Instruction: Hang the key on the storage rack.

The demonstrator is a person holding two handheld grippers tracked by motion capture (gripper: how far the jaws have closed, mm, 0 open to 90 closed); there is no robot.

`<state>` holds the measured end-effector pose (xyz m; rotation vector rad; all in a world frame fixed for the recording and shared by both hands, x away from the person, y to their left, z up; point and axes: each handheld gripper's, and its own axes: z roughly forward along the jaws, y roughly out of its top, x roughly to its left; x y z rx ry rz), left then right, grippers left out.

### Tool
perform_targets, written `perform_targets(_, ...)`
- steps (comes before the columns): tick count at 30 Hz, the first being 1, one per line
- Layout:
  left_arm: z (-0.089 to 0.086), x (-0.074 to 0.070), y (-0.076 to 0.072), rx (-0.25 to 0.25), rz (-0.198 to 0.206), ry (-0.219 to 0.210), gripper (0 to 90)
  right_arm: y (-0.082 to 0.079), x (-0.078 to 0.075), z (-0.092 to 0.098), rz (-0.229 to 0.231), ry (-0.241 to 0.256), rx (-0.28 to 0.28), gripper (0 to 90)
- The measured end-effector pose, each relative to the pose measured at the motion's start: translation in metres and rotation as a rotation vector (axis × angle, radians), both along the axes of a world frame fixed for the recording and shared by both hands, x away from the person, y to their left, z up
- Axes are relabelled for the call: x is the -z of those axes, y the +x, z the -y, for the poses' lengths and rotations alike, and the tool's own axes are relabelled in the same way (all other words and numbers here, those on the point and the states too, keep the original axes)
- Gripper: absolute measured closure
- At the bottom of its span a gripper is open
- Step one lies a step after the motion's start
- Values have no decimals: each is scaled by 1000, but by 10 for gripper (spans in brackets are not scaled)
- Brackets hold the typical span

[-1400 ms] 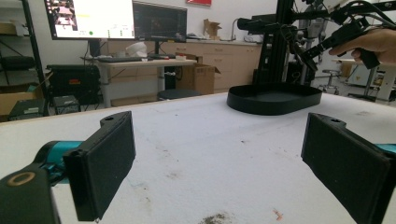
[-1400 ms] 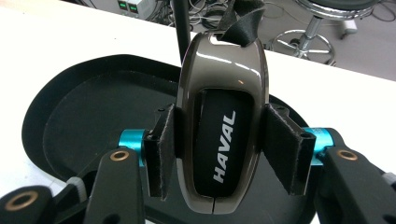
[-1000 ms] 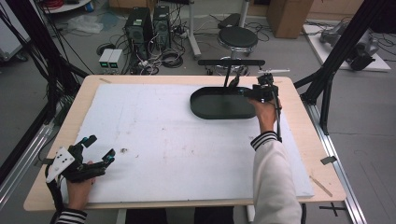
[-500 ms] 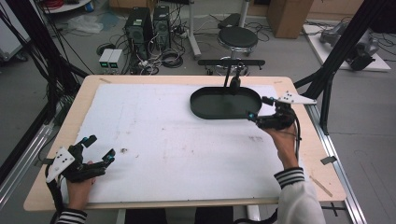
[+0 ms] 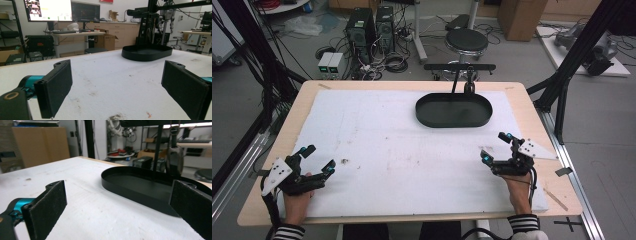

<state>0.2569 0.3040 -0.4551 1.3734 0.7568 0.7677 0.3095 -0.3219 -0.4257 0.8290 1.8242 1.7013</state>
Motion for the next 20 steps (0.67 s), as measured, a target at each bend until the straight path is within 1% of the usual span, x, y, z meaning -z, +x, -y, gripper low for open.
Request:
perform_targets(3, 0, 0, 0, -1, 0, -2, 103, -7, 12, 1, 9, 16, 11, 4)
perform_targets(4, 0, 0, 0, -1, 0, -3, 103, -9, 15, 1, 6, 12, 21, 4)
perform_targets(5, 0, 0, 0, -1, 0, -3, 103, -11, 23, 1, 2, 0, 45, 4)
perform_targets(6, 0, 0, 0, -1, 0, -2, 103, -12, 25, 1, 6, 8, 56, 4)
perform_targets(7, 0, 0, 0, -1, 1, -1, 103, -14, 24, 2, 19, 20, 64, 4)
perform_targets(8, 0, 0, 0, -1, 0, 0, 103, -14, 24, 2, 19, 20, 64, 4)
perform_targets(9, 0, 0, 0, -1, -1, 0, 103, -14, 26, 3, 19, 37, 69, 4)
perform_targets(11, 0, 0, 0, -2, -1, -2, 103, -15, 26, 3, 24, 41, 65, 5)
perform_targets(13, 0, 0, 0, -1, -1, -1, 103, -14, 26, 2, 21, 26, 63, 5)
perform_targets(15, 0, 0, 0, -1, 0, -1, 103, -13, 26, -1, 14, -2, 64, 5)
perform_targets(20, 0, 0, 0, -1, 2, 0, 103, -14, 26, -1, 18, -4, 70, 5)
